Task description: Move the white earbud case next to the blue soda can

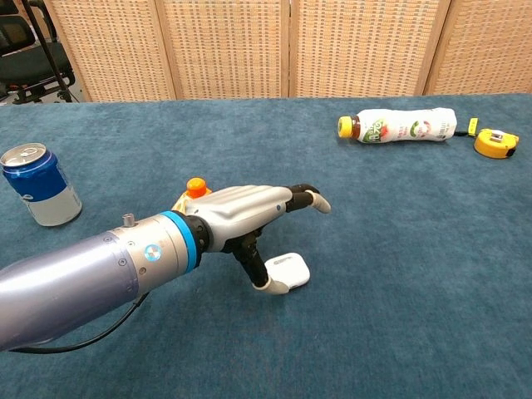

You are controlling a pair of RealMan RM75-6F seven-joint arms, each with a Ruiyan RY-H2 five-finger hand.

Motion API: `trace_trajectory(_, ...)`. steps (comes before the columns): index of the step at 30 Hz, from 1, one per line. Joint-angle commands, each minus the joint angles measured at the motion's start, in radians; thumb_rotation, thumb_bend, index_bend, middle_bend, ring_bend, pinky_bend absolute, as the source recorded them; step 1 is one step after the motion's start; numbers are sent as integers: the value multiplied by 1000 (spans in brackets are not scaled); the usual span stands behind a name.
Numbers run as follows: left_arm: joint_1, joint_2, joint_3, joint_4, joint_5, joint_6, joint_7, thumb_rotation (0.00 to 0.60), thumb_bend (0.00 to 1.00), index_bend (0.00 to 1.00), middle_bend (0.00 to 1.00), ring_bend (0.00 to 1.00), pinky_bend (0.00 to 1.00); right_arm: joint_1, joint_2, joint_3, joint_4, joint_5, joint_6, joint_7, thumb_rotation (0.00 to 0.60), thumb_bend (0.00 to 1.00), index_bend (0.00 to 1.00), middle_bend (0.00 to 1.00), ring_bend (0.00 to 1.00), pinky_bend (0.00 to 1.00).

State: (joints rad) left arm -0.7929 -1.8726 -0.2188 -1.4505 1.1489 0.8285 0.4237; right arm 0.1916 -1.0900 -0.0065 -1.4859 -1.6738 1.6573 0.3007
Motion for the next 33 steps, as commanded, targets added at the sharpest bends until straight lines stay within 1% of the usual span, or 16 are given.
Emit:
trace_trajectory(1, -2, -18, -2, 24, -22, 5, -17, 600, 191, 153, 0, 0, 0, -4, -1, 7, 4, 3, 3, 5, 600, 0, 0, 0, 0, 0)
trace_trajectory(4, -8, -34, -8, 40, -46, 12, -26, 600, 194, 154, 0, 0, 0, -8, 0, 14, 7, 5, 5, 13, 600, 0, 0, 0, 0, 0)
trace_trajectory(14, -39, -65, -25, 114, -104, 33, 13, 600, 196, 168, 0, 0, 0, -14, 3, 25, 11, 0, -3, 26, 600, 0, 0, 0, 0, 0)
trace_trajectory(23, -55, -70, -16, 138, -140, 38, 45, 600, 196, 193, 0, 0, 0, -20, 7, 35, 12, 1, -6, 40, 600, 0, 0, 0, 0, 0)
trace_trajectory(26, -60, -66, -10, 127, -151, 29, 47, 600, 194, 214, 0, 0, 0, -22, 9, 37, 11, -1, -6, 42, 600, 0, 0, 0, 0, 0)
trace_trajectory(30, -66, -63, -7, 113, -154, 33, 49, 600, 196, 278, 0, 0, 0, -24, 10, 40, 10, -3, -7, 43, 600, 0, 0, 0, 0, 0)
trace_trajectory(33, -69, -61, -8, 105, -165, 37, 53, 600, 222, 314, 0, 0, 0, -25, 10, 40, 10, -6, -9, 43, 600, 0, 0, 0, 0, 0)
